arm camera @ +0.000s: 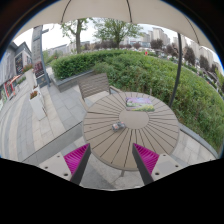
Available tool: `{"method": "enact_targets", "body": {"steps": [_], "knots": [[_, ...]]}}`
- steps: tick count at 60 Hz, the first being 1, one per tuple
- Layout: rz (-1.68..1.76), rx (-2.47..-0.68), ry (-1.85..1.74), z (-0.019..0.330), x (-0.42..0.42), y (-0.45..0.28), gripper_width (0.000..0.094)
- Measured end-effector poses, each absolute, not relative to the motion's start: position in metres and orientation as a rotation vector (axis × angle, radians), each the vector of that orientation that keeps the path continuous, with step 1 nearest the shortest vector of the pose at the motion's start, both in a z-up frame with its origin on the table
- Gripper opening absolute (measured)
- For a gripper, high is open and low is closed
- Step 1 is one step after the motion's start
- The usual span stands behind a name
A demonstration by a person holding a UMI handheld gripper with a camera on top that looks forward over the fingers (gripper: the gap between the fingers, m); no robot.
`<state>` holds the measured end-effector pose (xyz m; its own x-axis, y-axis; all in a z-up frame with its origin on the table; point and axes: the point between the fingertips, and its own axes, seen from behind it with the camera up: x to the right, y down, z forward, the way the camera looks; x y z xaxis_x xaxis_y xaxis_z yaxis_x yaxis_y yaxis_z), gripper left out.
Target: Arrange mouse
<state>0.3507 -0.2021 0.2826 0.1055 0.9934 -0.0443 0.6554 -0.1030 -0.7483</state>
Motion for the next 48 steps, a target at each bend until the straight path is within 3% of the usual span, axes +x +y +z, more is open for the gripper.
{"method": "enact_targets", "body": {"steps": [10, 16, 48], "knots": [[0.795, -1.779, -1.569, 0.262, 0.328, -0.206, 0.0862], [0.813, -1.755, -1.549, 0.215, 0.301, -0.210, 0.0864], [0.815, -1.717, -1.497, 0.059, 0.170, -0.190, 0.0854]]}}
